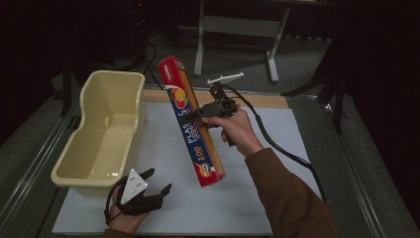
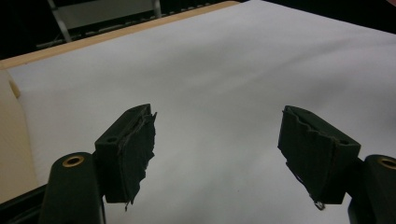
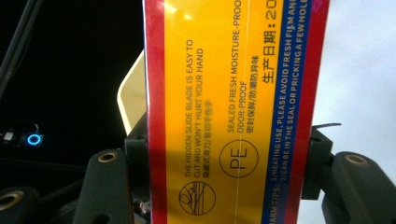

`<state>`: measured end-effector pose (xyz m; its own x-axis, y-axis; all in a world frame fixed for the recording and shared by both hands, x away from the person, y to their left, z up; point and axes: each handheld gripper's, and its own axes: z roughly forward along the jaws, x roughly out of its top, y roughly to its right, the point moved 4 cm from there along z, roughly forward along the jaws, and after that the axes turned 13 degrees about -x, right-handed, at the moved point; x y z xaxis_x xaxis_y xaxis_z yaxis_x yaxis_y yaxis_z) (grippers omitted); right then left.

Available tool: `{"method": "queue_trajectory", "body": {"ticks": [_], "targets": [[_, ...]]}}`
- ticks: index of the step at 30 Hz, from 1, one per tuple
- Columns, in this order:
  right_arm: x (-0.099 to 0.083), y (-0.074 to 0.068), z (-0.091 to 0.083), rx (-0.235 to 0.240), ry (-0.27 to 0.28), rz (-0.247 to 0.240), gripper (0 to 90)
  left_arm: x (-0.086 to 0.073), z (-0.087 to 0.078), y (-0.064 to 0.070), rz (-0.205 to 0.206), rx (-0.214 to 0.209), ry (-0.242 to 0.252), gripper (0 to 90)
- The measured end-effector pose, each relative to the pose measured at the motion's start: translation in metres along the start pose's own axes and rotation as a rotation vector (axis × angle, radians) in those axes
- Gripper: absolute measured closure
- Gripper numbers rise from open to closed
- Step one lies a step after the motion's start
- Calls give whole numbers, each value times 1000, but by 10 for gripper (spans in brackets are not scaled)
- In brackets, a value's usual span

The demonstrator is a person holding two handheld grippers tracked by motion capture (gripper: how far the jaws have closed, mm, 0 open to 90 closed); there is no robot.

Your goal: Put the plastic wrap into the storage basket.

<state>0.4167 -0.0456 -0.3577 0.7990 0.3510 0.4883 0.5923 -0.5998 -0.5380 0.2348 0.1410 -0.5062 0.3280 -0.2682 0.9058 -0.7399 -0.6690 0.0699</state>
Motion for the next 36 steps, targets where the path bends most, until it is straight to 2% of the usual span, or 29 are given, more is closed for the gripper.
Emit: {"method": "queue_trajectory", "body": {"ticks": [2,9,17,20,27,28,31,34,36], "targets": [[4,-3,3,-3,-4,0,399,0,0,0,-1,0,2,268],[19,-21,11,34,-4,-2,399,0,0,0,0,2,4,268],[36,-37,21,35,-4,-2,399,0,-1,1,1,2,8,269],[48,-46,31,51,-3,14,399,0,-1,1,0,-2,8,269],[61,-58,46,69,0,28,399,0,0,3,9,-12,10,269],[66,-59,52,85,8,52,399,1,0,4,12,-19,10,269],[73,-61,61,84,20,78,399,1,0,5,17,-25,9,269],[77,-62,70,117,27,126,398,1,0,5,21,-27,6,270],[78,-64,78,112,37,149,398,0,0,6,25,-30,1,270]]}}
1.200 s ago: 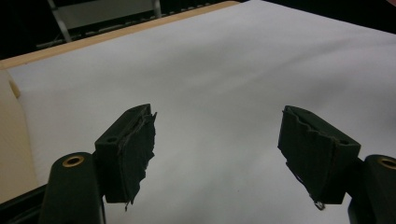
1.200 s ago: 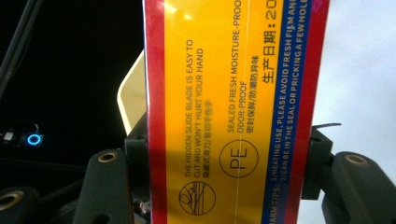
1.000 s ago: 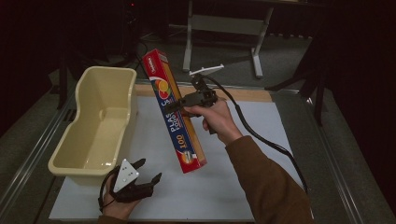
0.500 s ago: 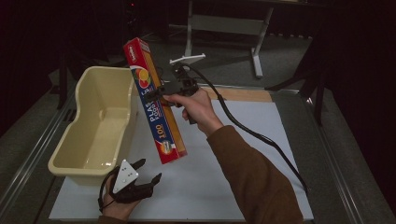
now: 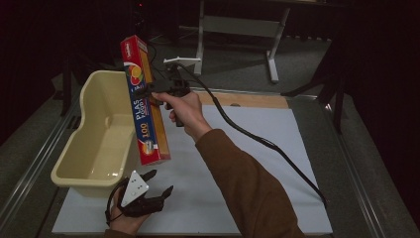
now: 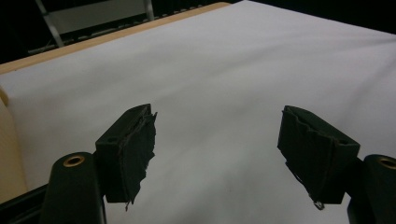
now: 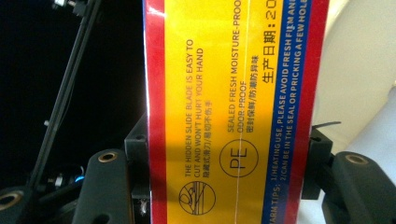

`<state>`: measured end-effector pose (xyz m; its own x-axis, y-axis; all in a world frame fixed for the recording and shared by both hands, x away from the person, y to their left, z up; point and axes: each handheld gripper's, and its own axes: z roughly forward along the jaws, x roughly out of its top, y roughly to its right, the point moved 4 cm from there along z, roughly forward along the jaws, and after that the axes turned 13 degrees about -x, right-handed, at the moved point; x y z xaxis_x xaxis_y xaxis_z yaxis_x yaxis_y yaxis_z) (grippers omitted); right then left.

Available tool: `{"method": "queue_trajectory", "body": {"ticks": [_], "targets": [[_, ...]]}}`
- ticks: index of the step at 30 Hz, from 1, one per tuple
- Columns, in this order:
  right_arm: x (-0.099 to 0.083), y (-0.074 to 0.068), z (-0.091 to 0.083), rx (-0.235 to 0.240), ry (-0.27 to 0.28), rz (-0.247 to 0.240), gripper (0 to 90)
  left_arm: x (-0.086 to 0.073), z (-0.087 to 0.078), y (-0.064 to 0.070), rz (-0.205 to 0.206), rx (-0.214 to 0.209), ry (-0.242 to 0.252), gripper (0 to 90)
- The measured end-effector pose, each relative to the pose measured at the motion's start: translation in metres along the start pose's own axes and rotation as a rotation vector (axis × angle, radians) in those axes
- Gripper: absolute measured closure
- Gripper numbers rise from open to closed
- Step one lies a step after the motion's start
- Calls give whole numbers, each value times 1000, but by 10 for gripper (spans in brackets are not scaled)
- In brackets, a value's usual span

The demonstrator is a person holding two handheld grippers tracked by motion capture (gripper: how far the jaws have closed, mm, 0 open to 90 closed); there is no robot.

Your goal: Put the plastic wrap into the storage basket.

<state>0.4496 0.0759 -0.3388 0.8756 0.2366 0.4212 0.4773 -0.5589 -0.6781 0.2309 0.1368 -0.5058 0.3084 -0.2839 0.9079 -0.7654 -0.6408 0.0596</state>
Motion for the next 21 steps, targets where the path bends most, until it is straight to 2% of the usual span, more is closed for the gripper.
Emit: {"method": "queue_trajectory", "body": {"ticks": [2,5,6,9,14,16,21], "targets": [[0,-1,9,2,-8,13,398,-1,0,2,2,-10,-5,267],[1,-2,13,5,-10,17,398,-1,0,5,4,-11,-3,267],[2,-5,22,16,-10,27,398,-1,0,6,6,-10,-5,266],[3,-10,34,30,-9,40,398,-2,1,8,14,-14,-8,264],[1,-16,57,38,-30,57,398,-2,0,11,38,-4,-18,264],[-1,-18,65,57,-41,75,397,-2,0,12,38,-4,-16,264],[-2,-23,79,56,-47,82,397,-2,-2,11,41,3,-8,264]]}}
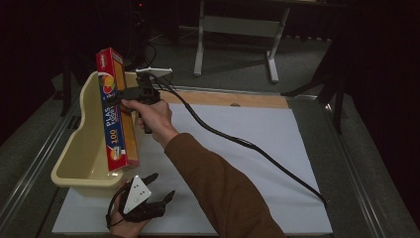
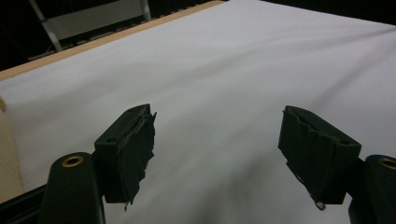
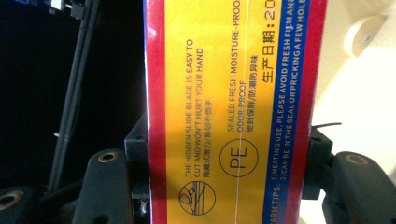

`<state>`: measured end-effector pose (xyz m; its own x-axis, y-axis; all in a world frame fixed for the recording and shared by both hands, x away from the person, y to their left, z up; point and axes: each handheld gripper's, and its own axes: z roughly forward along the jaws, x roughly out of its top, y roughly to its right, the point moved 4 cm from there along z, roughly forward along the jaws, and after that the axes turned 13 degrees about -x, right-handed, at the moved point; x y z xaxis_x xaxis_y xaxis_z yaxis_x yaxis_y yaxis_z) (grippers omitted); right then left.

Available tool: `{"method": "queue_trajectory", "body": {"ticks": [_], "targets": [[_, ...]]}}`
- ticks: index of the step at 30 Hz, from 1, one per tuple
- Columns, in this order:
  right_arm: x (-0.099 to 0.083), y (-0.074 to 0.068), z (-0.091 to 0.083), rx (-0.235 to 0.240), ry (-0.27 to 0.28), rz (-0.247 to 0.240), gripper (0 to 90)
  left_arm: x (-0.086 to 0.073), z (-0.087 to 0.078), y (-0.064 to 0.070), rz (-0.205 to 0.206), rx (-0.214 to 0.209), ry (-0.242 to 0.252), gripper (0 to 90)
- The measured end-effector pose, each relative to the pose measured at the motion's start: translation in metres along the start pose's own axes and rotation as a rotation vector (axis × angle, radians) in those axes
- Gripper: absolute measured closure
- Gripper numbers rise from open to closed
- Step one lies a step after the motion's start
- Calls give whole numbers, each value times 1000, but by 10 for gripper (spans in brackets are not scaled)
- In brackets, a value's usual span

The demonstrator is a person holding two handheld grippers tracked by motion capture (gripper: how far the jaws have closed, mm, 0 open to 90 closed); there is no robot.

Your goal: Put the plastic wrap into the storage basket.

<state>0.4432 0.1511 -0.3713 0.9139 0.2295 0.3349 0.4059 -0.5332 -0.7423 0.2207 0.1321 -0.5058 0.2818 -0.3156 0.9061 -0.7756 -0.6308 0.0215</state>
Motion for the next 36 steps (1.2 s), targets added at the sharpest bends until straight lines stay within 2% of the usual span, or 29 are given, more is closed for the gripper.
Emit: {"method": "queue_trajectory", "body": {"ticks": [3,10,15,20,32,36], "targets": [[1,2,4,10,10,31,398,0,0,0,0,-2,0,265],[1,6,12,9,24,58,397,0,0,1,-3,-2,6,265],[2,7,16,-5,53,74,397,0,-1,1,0,-2,6,265],[1,10,21,-10,47,100,396,0,-1,0,2,-3,7,265],[-5,10,31,-47,120,152,393,0,-1,0,1,-1,10,265],[-8,10,35,-46,110,157,392,1,-1,0,1,0,13,266]]}}
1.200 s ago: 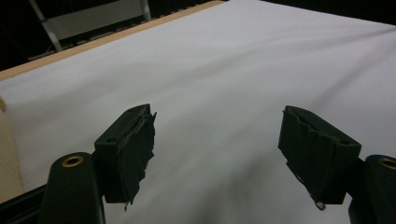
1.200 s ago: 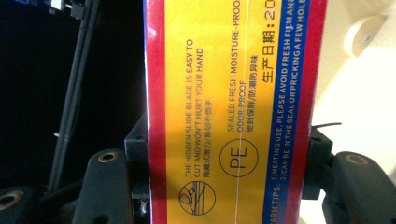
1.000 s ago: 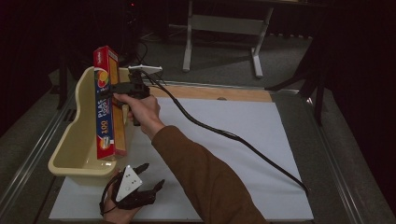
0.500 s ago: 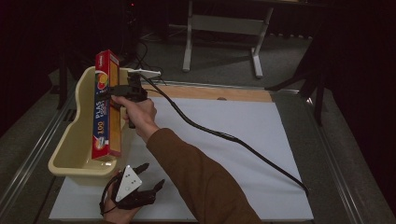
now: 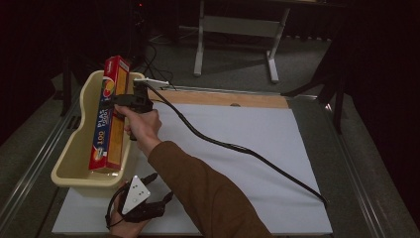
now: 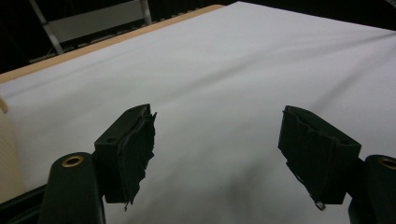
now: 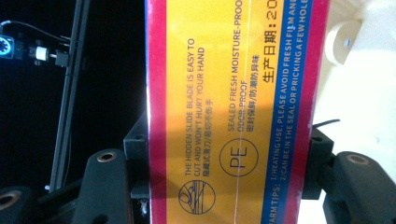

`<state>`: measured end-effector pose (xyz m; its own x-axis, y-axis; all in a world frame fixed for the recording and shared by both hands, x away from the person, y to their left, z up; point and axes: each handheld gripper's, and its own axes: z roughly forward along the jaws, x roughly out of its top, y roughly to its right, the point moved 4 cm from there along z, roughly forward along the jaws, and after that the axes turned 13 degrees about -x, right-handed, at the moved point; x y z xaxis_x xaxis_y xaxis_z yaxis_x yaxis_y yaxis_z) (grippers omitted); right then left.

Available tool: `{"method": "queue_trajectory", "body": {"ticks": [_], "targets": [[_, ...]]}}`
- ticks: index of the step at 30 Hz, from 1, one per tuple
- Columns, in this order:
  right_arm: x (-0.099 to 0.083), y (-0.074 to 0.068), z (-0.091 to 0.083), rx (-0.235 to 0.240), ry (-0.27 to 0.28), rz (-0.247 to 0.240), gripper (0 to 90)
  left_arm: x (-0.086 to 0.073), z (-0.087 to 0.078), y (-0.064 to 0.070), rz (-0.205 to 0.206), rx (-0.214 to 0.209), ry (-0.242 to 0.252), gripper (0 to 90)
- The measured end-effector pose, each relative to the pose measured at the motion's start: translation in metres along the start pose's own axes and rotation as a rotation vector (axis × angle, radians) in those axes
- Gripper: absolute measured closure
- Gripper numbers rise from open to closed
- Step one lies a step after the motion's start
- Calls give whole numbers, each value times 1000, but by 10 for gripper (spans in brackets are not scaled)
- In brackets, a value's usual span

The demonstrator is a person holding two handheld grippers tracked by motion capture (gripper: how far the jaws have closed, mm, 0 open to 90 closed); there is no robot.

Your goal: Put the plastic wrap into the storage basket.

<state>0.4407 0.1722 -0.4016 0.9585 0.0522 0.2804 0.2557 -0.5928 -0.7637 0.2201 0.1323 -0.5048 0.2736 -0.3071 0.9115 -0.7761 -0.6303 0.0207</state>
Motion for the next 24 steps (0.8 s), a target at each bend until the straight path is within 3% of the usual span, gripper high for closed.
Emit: {"method": "queue_trajectory", "body": {"ticks": [8,12,17,24], "targets": [[-2,1,3,-20,22,23,391,0,0,0,-4,0,4,266],[-4,3,5,-52,55,3,391,0,-1,0,-5,0,4,266],[-7,4,6,-73,39,2,390,0,-1,-1,-2,3,5,266],[-16,6,12,-102,-13,53,387,0,0,0,-2,3,5,266]]}}
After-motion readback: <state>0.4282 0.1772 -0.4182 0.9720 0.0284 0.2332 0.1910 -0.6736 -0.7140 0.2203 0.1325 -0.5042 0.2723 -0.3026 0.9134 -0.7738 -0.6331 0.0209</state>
